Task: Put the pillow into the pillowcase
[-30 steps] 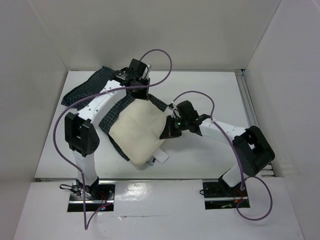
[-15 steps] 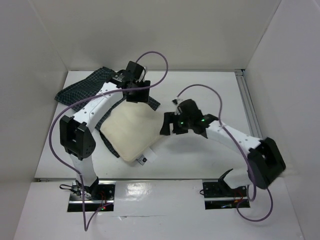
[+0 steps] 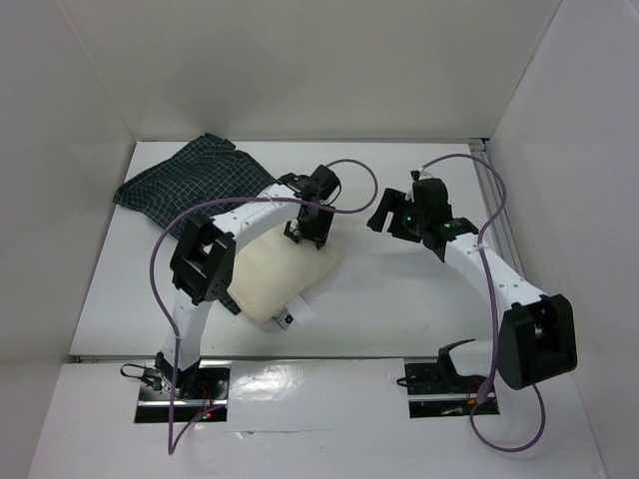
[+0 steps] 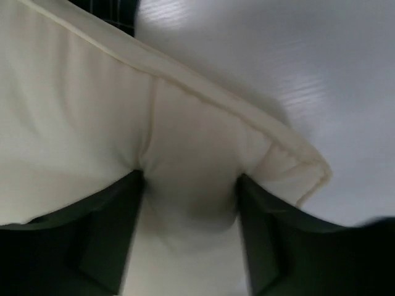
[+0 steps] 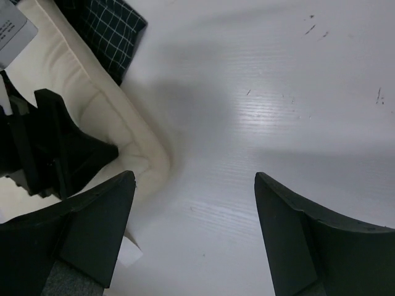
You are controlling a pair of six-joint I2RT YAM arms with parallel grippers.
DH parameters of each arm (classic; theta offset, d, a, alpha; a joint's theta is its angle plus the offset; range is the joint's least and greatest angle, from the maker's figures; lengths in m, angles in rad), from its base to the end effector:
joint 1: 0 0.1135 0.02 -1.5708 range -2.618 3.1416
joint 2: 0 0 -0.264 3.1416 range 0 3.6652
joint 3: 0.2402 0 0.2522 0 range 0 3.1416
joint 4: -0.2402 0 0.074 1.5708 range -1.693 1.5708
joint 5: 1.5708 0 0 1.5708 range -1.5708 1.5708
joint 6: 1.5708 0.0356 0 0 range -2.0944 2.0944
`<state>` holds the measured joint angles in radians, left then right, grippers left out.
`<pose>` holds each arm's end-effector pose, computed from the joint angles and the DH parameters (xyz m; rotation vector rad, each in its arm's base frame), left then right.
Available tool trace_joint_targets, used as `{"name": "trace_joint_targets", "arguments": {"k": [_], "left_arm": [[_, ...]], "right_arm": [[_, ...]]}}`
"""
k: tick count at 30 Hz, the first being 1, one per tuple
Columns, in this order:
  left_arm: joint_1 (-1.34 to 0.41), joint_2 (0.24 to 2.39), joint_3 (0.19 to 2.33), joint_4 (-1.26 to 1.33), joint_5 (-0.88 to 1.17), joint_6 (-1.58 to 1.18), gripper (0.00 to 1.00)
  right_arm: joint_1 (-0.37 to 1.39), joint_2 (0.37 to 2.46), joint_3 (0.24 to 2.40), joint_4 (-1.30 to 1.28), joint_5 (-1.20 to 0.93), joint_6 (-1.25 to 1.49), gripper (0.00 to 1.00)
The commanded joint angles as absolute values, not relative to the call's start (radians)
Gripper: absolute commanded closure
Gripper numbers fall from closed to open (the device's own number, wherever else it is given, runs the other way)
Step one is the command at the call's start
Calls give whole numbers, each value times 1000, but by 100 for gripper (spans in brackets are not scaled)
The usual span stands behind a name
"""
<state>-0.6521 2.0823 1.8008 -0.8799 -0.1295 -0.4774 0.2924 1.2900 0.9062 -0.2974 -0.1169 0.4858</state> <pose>0.3563 -0.2662 0.2330 0.2011 2.7164 -0.1535 0.2683 0.0851 0.2622 0.1585 2.2994 0.5413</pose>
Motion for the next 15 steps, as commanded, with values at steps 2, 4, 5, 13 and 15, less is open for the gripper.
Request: {"name": "trace_joint_targets", "arguments": {"k": [2,4,5,13,15], "left_arm": [[-595,2138,1830,-908,-133,-495,71],[-580,2099,1830,-917,-133,-485,100],[-568,2027,1839,-928,-149,-474,100],[-394,1639,1782,-917,32,-417,100],[-330,1615,1782,-927,90,-417,100]], "right_arm": [[246,1345,891,-209,-206,508,16],[245,1380,900,-199,-265,486,16],[245,1428,928,-189,-288,486,22],[409,1744,1182,-129,-316,451,17],[419,1842,1265,-85,-316,466,17]]}}
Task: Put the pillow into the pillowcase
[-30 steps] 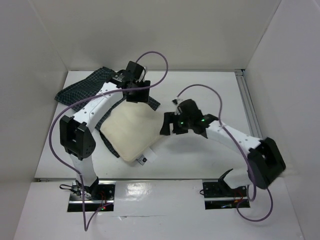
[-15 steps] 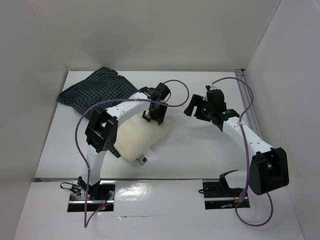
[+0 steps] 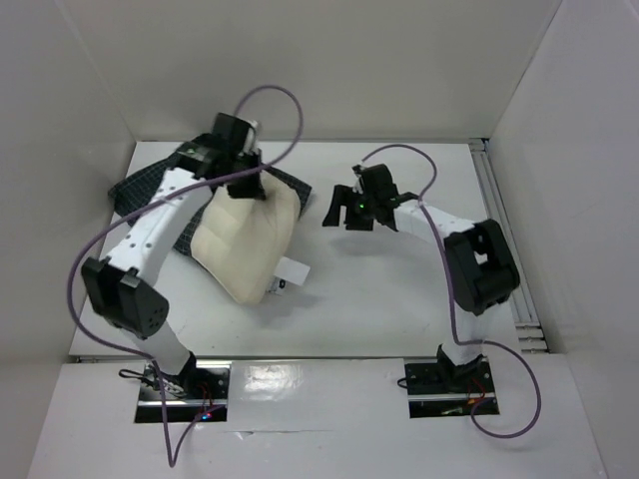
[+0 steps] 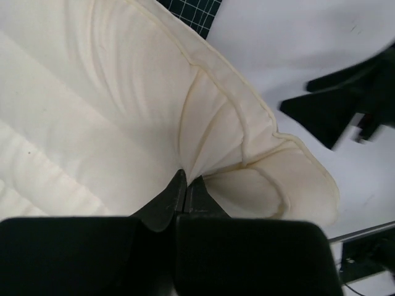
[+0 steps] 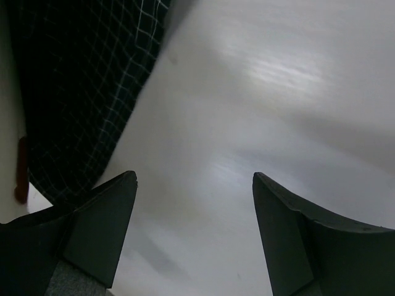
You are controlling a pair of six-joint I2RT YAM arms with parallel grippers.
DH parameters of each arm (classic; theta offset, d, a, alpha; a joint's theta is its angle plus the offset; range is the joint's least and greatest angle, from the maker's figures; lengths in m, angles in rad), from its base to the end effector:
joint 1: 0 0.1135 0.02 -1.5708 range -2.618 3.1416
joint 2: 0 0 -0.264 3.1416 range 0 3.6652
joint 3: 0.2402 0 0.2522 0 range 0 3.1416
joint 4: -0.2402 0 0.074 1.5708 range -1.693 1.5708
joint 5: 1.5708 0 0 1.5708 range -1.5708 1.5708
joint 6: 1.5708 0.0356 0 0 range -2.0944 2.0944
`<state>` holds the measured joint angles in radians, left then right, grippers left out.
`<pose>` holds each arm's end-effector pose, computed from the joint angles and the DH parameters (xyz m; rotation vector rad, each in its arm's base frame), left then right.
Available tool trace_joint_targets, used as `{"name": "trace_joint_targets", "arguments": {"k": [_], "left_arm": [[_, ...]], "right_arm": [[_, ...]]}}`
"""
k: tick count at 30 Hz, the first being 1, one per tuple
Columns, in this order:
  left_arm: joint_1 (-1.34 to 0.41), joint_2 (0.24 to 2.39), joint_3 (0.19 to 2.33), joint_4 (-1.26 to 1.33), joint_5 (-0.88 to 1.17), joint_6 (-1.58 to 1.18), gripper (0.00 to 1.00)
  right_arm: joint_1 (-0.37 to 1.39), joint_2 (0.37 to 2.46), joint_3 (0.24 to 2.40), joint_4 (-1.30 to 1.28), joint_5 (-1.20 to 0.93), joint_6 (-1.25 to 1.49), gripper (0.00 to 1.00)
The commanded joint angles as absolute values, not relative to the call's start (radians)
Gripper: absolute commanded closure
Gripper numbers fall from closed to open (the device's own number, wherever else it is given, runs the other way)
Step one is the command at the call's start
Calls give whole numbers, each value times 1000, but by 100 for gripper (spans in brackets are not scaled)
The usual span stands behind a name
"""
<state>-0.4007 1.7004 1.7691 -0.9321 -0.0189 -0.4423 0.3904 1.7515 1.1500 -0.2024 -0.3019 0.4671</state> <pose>0.3369 -0.1420 0.3687 -0.0599 2.4652 -0.3513 0.3458 0.1538 0.2063 -0.0565 2.4642 0.7530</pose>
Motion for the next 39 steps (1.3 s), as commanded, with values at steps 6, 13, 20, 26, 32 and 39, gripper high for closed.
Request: {"name": "trace_joint_targets", "arguments": {"k": [6,13,20,26,32,39], "left_arm": [[-250,1562,1773,-927,221,-397,100],[-218,1542,1753,-917,261,-388,100],[-218,1508,1732,-926,273,-388,100],[-209,1499,1732,-927,282,-388,100],[-209,1499,1743,-927,302,-379,100],[-199,1499,1752,-927,302,-379,100]], "right_arm": [[430,2041,1461,6,-391,514,17],[449,2254,1633,196,-499,512,17],[459,2497,1937,137,-489,503,16],[480,2617,2118,80,-436,526,16],[511,2680,2195,48,-353,542,16],[630,2651,2182,-140,139,380,18]]}}
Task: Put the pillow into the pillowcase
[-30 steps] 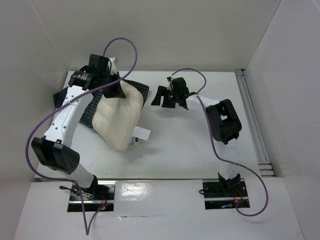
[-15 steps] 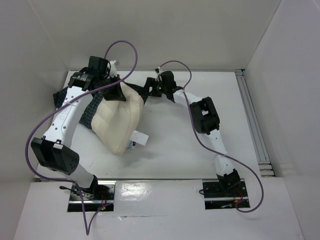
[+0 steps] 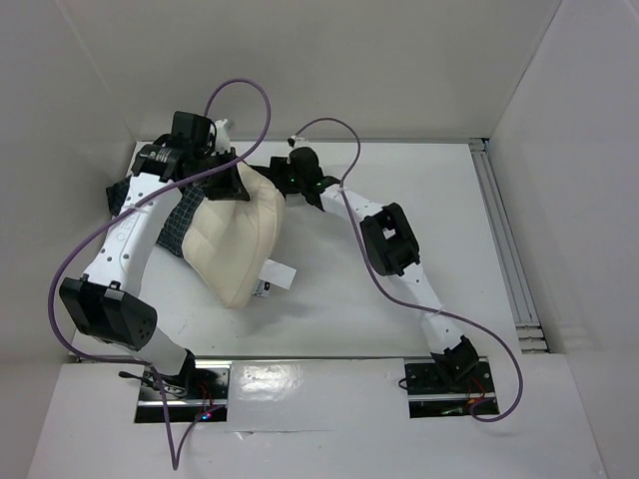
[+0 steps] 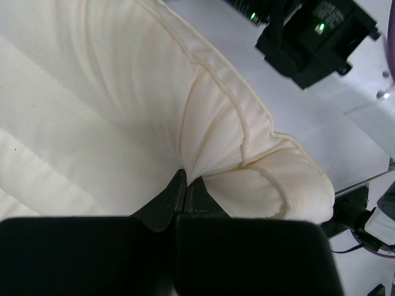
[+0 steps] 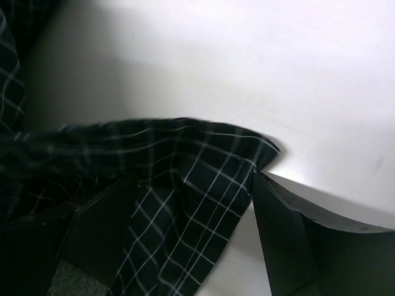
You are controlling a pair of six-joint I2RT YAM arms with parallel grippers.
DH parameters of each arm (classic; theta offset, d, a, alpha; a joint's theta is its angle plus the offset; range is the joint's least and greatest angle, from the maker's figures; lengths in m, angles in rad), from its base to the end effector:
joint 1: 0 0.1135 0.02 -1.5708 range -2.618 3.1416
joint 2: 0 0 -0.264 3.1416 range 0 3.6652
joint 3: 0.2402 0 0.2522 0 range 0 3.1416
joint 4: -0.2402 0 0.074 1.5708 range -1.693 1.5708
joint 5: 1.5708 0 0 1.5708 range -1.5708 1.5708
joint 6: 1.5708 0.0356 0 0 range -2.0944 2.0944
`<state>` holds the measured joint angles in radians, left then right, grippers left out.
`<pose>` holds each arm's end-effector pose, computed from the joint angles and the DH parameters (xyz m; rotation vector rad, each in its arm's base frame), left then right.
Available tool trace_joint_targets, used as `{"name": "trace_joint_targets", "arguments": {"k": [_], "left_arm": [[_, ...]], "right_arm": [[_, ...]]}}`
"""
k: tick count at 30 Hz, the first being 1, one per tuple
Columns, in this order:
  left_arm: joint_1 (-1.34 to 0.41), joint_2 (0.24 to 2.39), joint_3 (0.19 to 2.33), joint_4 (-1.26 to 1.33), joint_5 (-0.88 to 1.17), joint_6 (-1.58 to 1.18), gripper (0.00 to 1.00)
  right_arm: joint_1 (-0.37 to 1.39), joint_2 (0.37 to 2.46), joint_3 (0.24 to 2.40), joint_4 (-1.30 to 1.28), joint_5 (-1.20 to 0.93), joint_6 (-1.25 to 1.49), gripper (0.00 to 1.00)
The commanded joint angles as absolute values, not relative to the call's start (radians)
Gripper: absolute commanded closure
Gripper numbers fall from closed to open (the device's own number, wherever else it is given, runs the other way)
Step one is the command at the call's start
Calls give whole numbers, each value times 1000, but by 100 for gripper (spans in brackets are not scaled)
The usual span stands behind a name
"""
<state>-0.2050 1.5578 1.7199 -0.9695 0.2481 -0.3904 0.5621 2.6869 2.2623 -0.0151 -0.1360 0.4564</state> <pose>0.3151 -0.0744 0.3978 -0.1034 2.4216 -0.5736 0.5085 0.3260 0.1367 -0.2009 2.0856 0.7722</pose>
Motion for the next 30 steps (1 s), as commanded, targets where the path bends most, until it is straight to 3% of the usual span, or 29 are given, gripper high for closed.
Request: {"name": "trace_joint_targets", "arguments": {"k": [1,4,7,10,13,14,16,18,23,26,30], "left_arm": [[-199,1499,1752,-927,293,-379,100],[-190,1499,1752,-936,293,-379,100],[-181,1490,1752,-936,293,-370,100],[-181,1489,1752,-936,293,-370,100],[-181,1480,1752,-936,293,-370,100],[-181,1480,1741,-936,293,-370,100],[-172,1480,1741,-936,302,-370,100],[-172,1471,1732,-936,302,-370,100],[-163,1471,1694,-913,281,-379,100],[-153,1494,1649,-867,256,-408,100],[-166,1557,1595,-784,276,-434,100]], "right_arm": [[641,2622,2152,-127,153,394,18],[641,2591,2076,-143,199,469,18],[620,2562,2004,-60,96,492,17],[609,2638,2124,-60,-77,492,17],[609,2713,2205,-29,-239,506,24],[609,2727,2221,-29,-251,506,34],[609,2737,2232,-40,-232,523,75],[609,2686,2153,11,-213,549,98],[559,2459,1775,172,-183,624,100],[546,2187,1498,348,-193,640,100],[534,1932,1254,357,-170,627,100]]}}
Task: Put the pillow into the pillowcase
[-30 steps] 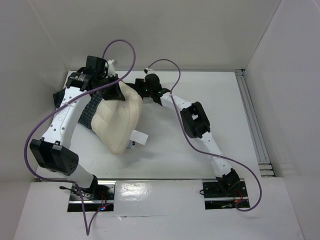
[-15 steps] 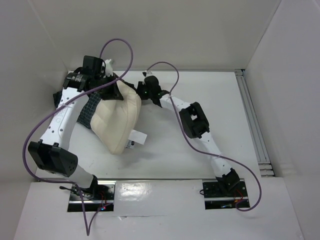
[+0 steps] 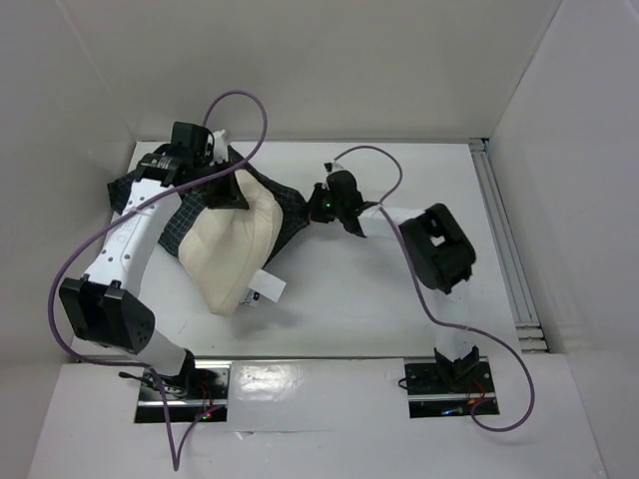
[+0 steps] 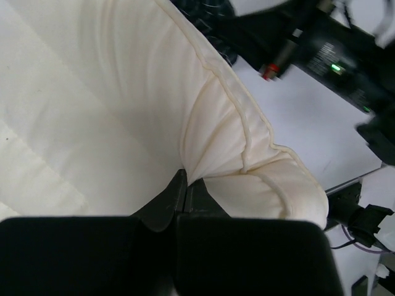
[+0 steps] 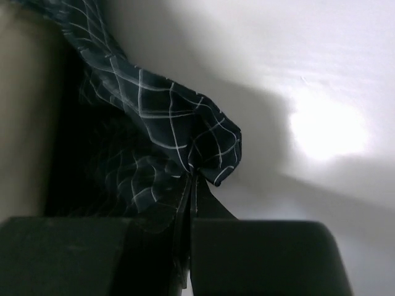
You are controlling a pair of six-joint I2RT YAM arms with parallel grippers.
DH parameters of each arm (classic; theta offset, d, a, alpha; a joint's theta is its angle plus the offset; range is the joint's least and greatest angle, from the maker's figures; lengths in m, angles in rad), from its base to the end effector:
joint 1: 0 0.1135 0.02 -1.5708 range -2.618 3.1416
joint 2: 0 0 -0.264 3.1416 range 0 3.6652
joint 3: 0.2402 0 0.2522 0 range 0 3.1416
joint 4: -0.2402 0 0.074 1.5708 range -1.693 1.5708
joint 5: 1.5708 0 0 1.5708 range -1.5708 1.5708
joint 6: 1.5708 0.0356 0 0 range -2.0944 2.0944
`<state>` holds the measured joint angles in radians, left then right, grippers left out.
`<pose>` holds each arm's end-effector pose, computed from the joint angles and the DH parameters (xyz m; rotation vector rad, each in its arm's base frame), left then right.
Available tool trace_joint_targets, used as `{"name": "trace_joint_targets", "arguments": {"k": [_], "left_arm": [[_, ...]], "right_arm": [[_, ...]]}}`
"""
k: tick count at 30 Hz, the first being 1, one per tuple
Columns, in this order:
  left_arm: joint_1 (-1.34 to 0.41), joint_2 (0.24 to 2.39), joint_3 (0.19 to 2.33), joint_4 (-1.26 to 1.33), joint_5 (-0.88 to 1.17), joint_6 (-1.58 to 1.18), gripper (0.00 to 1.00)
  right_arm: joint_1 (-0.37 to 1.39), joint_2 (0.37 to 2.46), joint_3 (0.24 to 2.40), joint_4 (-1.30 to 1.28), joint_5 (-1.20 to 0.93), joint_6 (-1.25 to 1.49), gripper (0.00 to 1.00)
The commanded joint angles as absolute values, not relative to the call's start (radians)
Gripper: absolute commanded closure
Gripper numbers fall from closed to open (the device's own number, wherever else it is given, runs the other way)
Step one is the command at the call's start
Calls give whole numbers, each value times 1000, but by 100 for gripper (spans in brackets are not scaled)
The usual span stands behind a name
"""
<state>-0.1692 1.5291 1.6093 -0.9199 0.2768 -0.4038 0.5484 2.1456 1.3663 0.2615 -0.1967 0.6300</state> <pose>0.3144 -0.0636 0.3761 -0.1571 2.4499 -0.5927 0.4014 0.2534 0.1517 -0.0365 2.2123 0.8947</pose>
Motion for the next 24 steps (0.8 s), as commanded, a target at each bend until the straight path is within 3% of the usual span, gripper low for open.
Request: {"name": "trace_joint_targets", "arguments": {"k": [1,7,9,12,18,19,20,21,23,24], "left_arm": [[-184,1575,1595,-770,276,-434,100],[-320,1747,1614,-758,264,-420,100],[-345,1759,1614,-758,237,-410,63],[-396,1770,1630,-758,174,-410,36],[-512,1752,1677,-851,57,-380,33],[-531,1734,1661,-851,32,-368,31],[-558,1715,1640,-851,6,-368,11],[-558,1700,1603,-842,-17,-391,3],[-540,1700,1591,-822,-26,-422,0],[-531,1721,1610,-822,-26,-480,5]], "right_arm": [[534,1884,1209,357,-170,617,100],[568,1692,988,308,-147,607,100],[578,1680,948,308,-156,624,100],[598,1671,928,317,-156,635,100],[598,1660,937,307,-155,635,100],[598,1660,937,307,-155,635,100],[598,1660,937,307,-166,635,100],[598,1660,937,307,-166,635,100],[598,1649,928,307,-166,635,100],[598,1649,928,319,-166,635,100]]}}
